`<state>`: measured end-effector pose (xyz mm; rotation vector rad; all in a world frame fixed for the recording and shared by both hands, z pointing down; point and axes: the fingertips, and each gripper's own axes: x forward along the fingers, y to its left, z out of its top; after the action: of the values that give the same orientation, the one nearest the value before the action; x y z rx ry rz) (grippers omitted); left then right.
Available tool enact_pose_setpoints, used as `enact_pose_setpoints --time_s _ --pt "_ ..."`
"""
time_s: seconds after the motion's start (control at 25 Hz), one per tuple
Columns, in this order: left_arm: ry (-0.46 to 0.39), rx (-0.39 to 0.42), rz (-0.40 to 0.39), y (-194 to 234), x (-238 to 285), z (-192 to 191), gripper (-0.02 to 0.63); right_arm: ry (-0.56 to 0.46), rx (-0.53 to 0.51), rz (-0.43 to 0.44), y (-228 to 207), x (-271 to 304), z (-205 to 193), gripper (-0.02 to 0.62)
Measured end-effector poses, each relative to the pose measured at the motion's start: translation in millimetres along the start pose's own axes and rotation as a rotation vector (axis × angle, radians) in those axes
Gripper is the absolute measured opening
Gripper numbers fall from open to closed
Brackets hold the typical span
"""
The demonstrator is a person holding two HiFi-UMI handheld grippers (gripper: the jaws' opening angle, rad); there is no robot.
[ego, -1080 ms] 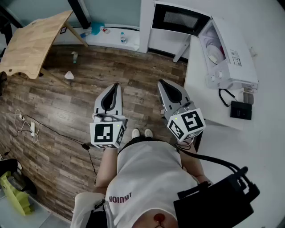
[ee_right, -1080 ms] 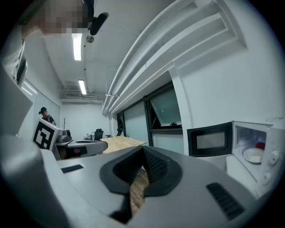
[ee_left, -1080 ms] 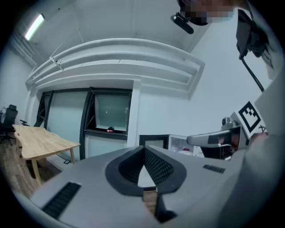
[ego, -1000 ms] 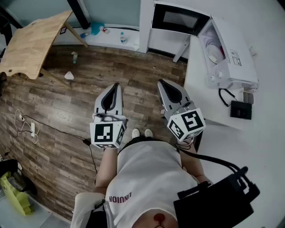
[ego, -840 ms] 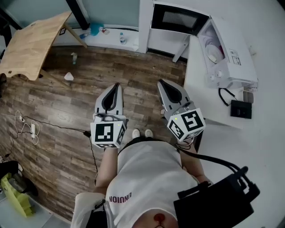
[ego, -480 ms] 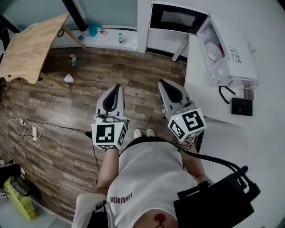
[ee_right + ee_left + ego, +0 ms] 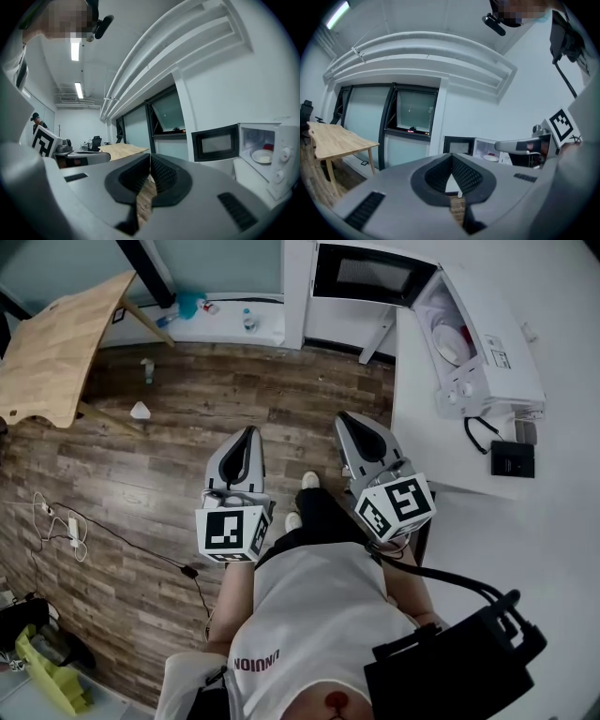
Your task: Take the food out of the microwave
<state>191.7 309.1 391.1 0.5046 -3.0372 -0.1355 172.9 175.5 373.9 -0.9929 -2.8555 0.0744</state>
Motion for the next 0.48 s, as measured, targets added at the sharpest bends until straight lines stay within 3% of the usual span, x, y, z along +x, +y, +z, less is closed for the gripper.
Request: enact_pose_setpoints --time_s 0.24,0.48 --pt "-0.011 -0.004 -0.012 9 35 2 0.014 -0.019 0.014 -0.036 -29 25 2 0.021" --pt "-0.011 0.025 -0.073 6 107 15 0.014 -0.039 0.024 -0.077 -83 62 19 0.021"
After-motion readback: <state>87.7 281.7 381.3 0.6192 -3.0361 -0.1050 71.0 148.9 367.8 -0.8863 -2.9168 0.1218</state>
